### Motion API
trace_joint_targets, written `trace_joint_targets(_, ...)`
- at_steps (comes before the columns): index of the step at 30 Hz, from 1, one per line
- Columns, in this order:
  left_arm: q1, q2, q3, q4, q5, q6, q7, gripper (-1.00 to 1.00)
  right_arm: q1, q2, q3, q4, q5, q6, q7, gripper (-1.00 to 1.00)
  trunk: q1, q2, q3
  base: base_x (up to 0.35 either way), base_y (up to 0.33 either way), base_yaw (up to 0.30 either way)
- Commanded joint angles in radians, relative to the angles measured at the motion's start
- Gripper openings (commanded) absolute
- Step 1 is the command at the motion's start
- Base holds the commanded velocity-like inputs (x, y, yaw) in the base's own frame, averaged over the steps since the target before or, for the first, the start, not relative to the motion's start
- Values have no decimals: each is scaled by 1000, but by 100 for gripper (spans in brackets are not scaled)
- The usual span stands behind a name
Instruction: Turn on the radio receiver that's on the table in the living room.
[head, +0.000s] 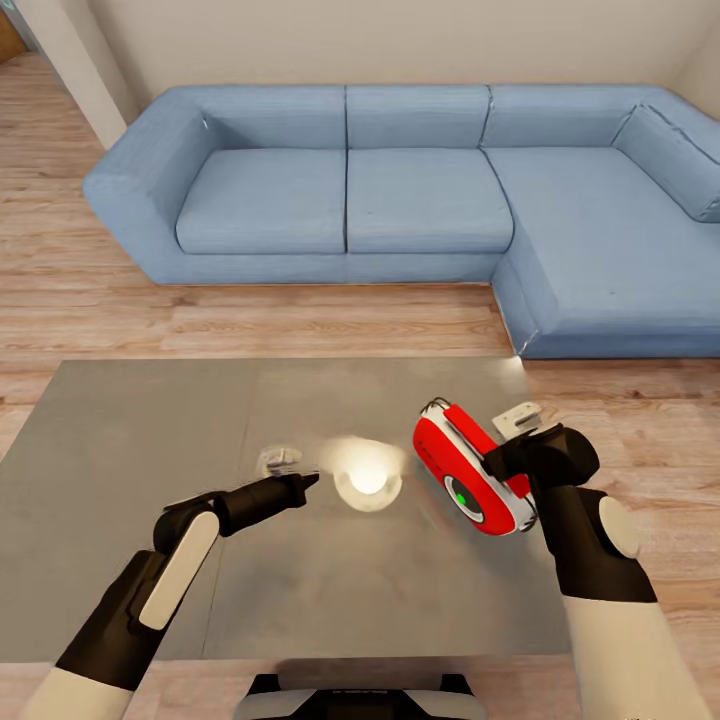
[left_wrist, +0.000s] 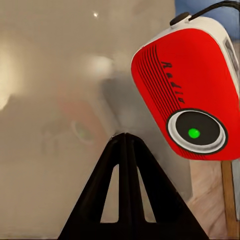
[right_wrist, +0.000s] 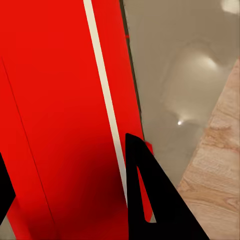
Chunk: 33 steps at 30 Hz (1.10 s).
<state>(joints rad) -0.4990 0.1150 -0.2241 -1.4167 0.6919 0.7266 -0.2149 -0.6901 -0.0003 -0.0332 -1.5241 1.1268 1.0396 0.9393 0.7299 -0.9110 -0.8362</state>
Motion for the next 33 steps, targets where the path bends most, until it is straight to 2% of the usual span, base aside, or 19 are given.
trace_joint_targets(1,6,0,-6,6,-2,-1,0,-100,0,1,1,6,-2,0,1,-100,0,0,0,0,0,0)
trace_joint_targets(8,16,1,-45,45,-3,-2,-4,-100,0,3,1,46,-2,5,0,-100,0,0,0,0,0,0)
trace_joint_targets(20,16,2,-113,48,-3,-3,-4,-100,0,6,-8,25,-3,-2,-9,-100,0,0,0,0,0,0)
trace_joint_targets(21,16,2,-134,48,-3,-3,-4,-100,0,6,-8,19,-4,-2,-8,-100,0,0,0,0,0,0)
trace_joint_targets(24,16,2,-133,48,-3,-3,-5,-100,0,11,-10,13,-5,-3,-9,-100,0,0,0,0,0,0)
trace_joint_targets(26,16,2,-133,49,-3,-3,-5,-100,0,32,-17,9,-7,-4,-14,-100,0,0,0,0,0,0)
trace_joint_targets(29,16,2,-133,50,-3,-3,-5,-100,0,72,-54,8,-11,-11,-31,-100,0,0,0,0,0,0)
trace_joint_targets(31,16,2,-133,51,-3,-3,-5,-100,0,114,-92,7,-29,-48,-62,-100,0,0,0,0,0,0)
trace_joint_targets(33,16,2,-133,51,-3,-3,-5,-100,0,143,-117,8,-51,-93,-104,-100,0,0,0,0,0,0)
